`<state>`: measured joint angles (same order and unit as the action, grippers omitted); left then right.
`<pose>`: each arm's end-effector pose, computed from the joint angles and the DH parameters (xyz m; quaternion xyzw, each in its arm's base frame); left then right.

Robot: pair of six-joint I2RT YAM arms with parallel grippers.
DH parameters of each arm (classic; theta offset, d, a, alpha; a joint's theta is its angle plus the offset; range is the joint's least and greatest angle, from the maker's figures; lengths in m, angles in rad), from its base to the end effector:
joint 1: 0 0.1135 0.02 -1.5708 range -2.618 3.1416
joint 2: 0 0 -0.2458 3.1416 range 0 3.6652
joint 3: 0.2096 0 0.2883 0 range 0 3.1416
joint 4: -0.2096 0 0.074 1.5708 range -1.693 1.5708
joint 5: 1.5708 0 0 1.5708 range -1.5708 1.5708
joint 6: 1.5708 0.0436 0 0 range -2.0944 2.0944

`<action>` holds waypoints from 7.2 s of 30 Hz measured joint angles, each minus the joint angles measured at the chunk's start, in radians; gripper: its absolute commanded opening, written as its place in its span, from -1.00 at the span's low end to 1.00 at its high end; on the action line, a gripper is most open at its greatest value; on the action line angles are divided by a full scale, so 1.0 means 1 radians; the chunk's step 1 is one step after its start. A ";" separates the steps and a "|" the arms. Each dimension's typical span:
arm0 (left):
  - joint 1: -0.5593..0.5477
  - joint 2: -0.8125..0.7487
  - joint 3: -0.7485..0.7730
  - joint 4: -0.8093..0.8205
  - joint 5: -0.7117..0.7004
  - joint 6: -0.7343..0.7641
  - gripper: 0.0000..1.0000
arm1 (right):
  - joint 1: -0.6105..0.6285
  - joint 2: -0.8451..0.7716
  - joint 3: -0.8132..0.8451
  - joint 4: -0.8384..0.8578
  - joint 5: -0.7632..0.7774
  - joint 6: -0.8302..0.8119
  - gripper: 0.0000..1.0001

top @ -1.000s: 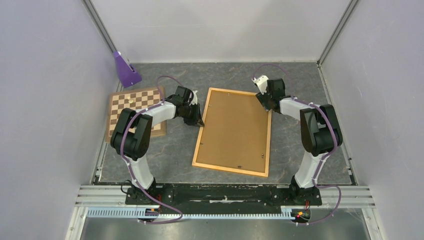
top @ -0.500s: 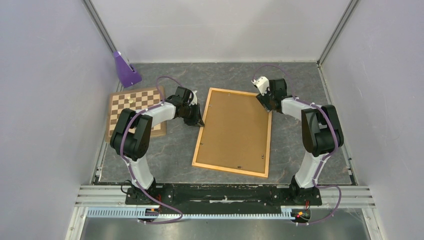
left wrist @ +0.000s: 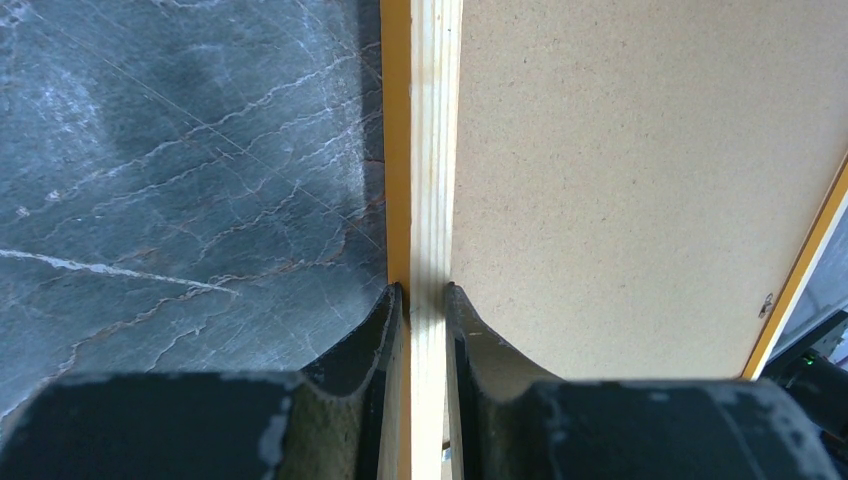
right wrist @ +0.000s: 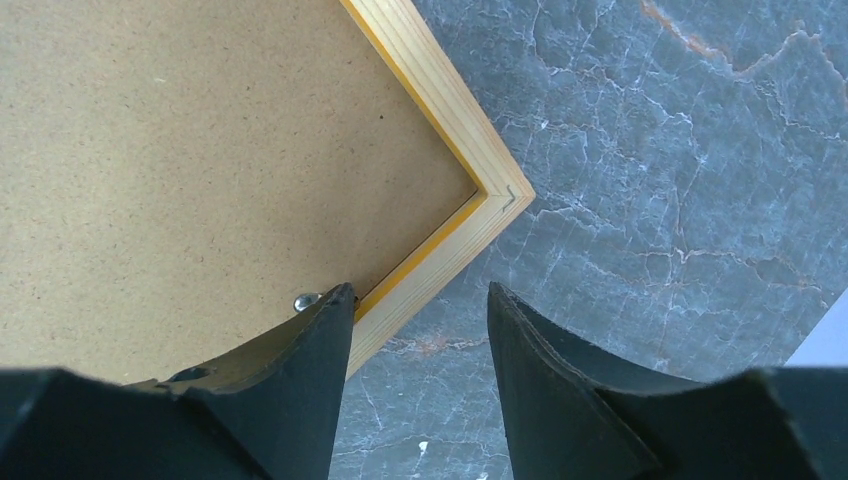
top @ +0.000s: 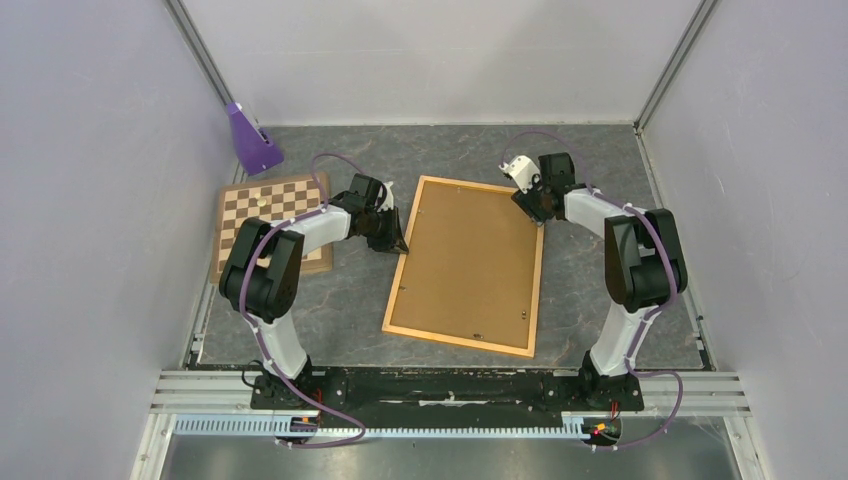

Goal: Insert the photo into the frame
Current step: Install the photo frame at the center of the board.

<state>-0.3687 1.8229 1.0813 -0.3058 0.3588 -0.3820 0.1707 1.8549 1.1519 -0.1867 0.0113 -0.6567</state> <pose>0.3556 -0.1538 0.1058 0.0399 0.9507 -0.2537 0.1737 0.4109 0.0703 0.1215 -0.3772 0.8638 -0.0855 0.3229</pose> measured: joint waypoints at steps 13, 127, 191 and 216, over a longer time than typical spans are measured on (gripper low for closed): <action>0.000 -0.003 -0.007 0.010 -0.001 -0.010 -0.95 | -0.005 0.029 0.056 -0.064 -0.011 -0.007 0.15; 0.006 -0.028 -0.059 0.077 -0.015 -0.076 -0.96 | -0.187 0.193 0.304 -0.396 -0.343 0.247 -0.58; 0.004 -0.029 -0.058 0.075 -0.017 -0.076 -0.95 | -0.135 0.330 0.589 -0.638 -0.410 -0.291 -0.01; 0.005 -0.043 -0.058 0.061 -0.043 -0.075 -0.96 | -0.238 0.152 0.243 -0.410 -0.520 0.225 0.15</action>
<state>-0.3641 1.7802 1.0229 -0.2443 0.3153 -0.4568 -0.0673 2.0071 1.3945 -0.5972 -0.5087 -0.4316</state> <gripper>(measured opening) 0.239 0.569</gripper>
